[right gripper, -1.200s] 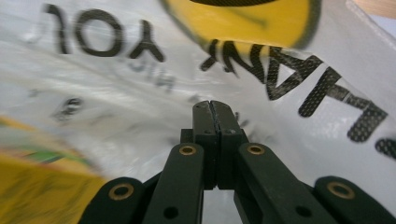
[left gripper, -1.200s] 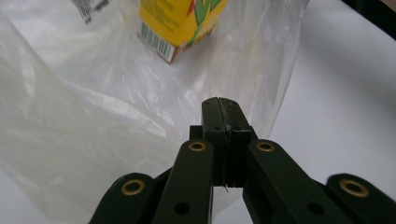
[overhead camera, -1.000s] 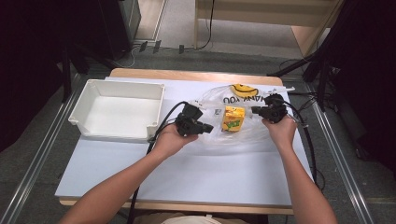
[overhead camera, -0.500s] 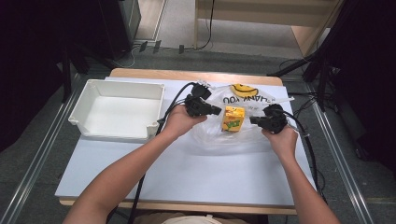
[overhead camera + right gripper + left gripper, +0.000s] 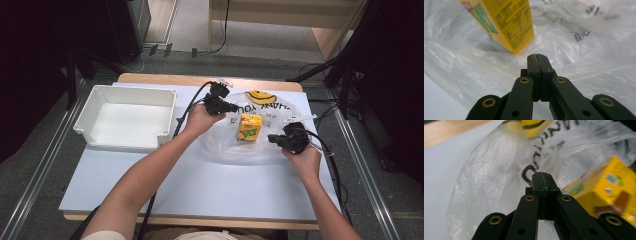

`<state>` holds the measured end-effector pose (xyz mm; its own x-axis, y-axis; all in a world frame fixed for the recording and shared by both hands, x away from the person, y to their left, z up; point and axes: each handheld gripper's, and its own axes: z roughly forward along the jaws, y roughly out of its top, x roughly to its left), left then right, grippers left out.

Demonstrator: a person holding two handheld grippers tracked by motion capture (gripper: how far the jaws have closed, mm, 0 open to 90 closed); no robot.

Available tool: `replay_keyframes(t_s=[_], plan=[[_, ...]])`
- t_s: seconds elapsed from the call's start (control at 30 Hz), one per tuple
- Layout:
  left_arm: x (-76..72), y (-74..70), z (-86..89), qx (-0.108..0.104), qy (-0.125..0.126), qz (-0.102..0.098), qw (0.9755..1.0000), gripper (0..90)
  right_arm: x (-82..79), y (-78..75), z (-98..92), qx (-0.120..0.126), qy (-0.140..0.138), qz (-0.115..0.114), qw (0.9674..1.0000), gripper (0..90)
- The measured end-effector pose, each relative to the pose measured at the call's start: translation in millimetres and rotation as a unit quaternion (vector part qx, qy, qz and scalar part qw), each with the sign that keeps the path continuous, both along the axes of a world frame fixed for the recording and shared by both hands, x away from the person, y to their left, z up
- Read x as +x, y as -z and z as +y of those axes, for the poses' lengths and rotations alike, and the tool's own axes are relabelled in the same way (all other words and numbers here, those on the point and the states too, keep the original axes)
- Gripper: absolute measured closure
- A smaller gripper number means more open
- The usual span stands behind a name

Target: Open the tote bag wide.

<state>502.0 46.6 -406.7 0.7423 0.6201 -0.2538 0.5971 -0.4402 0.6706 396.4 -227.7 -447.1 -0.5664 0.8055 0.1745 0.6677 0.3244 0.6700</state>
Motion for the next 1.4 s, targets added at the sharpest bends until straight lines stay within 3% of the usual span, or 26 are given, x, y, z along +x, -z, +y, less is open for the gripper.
replay_keyframes(t_s=[0.27, 0.37, 0.5, 0.7, 1.0, 1.27, 1.4], plan=[[11.4, 25.2, -5.0, 0.026, -0.006, 0.01, 0.9996, 90.0, -5.0, 12.0, -3.0, 0.0, 0.005, 0.013, 0.9999, 90.0], [16.7, 40.9, -6.8, 0.031, -0.015, 0.024, 0.9991, 90.0, -7.2, 16.4, -2.9, -0.003, 0.003, 0.015, 0.9999, 90.0], [17.6, 48.2, -10.0, 0.042, -0.013, 0.021, 0.9988, 90.0, -11.3, 19.6, -5.1, -0.007, 0.0, 0.014, 0.9999, 90.0], [23.2, 53.5, -5.9, 0.05, -0.028, 0.016, 0.9982, 90.0, -19.7, 25.3, -11.9, -0.011, 0.003, 0.026, 0.9996, 90.0], [29.0, 56.8, 9.0, 0.047, -0.054, 0.02, 0.9972, 90.0, -40.2, 29.1, -28.5, 0.001, -0.005, 0.021, 0.9998, 90.0], [21.0, 50.2, 7.7, 0.028, -0.041, 0.023, 0.9985, 90.0, -40.1, 27.5, -30.1, 0.009, 0.0, 0.027, 0.9996, 90.0], [16.6, 40.7, 7.4, 0.019, -0.028, 0.031, 0.999, 90.0, -42.2, 17.4, -25.7, 0.012, 0.006, 0.006, 0.9999, 90.0]])
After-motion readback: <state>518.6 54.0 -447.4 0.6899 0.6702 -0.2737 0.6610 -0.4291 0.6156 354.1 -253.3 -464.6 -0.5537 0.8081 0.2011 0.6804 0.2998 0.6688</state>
